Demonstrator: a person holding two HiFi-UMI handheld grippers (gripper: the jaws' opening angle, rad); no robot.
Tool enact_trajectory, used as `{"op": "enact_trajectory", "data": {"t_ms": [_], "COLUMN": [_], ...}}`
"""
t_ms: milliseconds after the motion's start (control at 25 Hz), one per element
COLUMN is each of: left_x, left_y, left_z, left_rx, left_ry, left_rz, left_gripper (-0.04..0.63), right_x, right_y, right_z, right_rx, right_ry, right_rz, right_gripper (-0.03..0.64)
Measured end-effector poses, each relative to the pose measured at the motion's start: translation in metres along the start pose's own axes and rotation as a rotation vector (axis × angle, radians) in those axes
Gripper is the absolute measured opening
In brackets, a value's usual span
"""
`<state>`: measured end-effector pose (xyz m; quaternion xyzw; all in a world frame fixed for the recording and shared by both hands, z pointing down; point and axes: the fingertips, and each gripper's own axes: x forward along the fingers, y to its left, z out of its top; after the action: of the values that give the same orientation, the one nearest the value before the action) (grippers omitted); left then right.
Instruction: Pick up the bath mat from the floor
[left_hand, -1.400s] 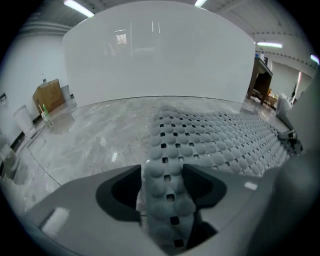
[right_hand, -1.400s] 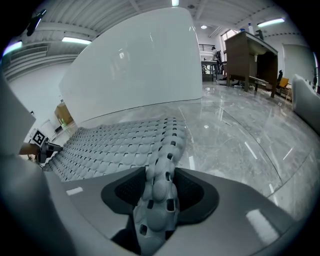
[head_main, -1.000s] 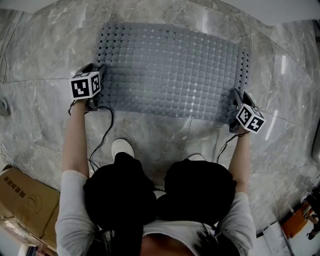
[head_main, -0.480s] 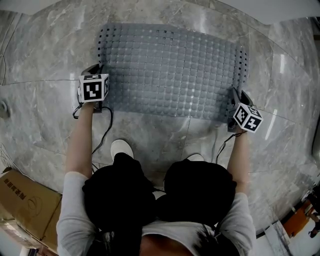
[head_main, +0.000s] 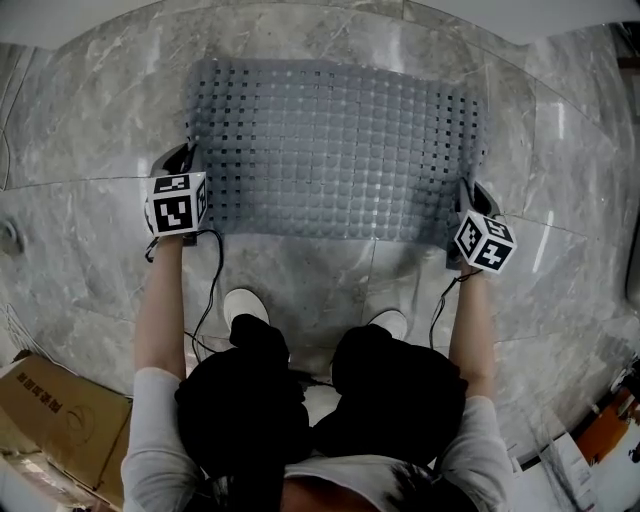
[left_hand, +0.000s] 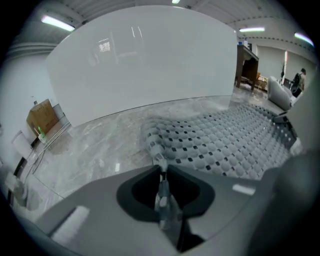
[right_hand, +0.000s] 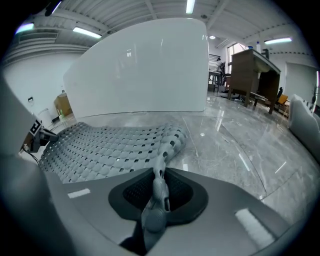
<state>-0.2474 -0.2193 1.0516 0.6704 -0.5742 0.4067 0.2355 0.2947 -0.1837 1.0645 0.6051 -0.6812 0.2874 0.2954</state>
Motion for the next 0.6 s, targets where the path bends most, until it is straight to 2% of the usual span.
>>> {"op": "enact_trajectory", "data": {"t_ms": [80, 280, 480, 600], "left_x": [-0.010, -0.048, -0.100, -0.141], "left_y": [0.001, -0.005, 0.011, 0.025], "left_z": [0.009, 0.042, 0.073, 0.093], "left_rx": [-0.014, 0.038, 0.068, 0.087], "left_ry": [-0.025, -0.057, -0.067, -0.103], "left_rz": [-0.008, -0.037, 0.002, 0.009], "left_gripper": [0.044, 0.044, 0.044, 0.044], "right_x": [-0.008, -0.038, -0.089, -0.127], "right_y": [0.002, 0.008, 0.023, 0.033], "right_z": [0.008, 0.034, 0.067, 0.093], "right_rx": [0.015, 0.015, 0.018, 0.032], "right_ry": [-0.012, -0.016, -0.024, -0.040], "right_rz": [0.000, -0.007, -0.019, -0.019], "right_gripper": [0.057, 0.061, 0.060, 0.060]}}
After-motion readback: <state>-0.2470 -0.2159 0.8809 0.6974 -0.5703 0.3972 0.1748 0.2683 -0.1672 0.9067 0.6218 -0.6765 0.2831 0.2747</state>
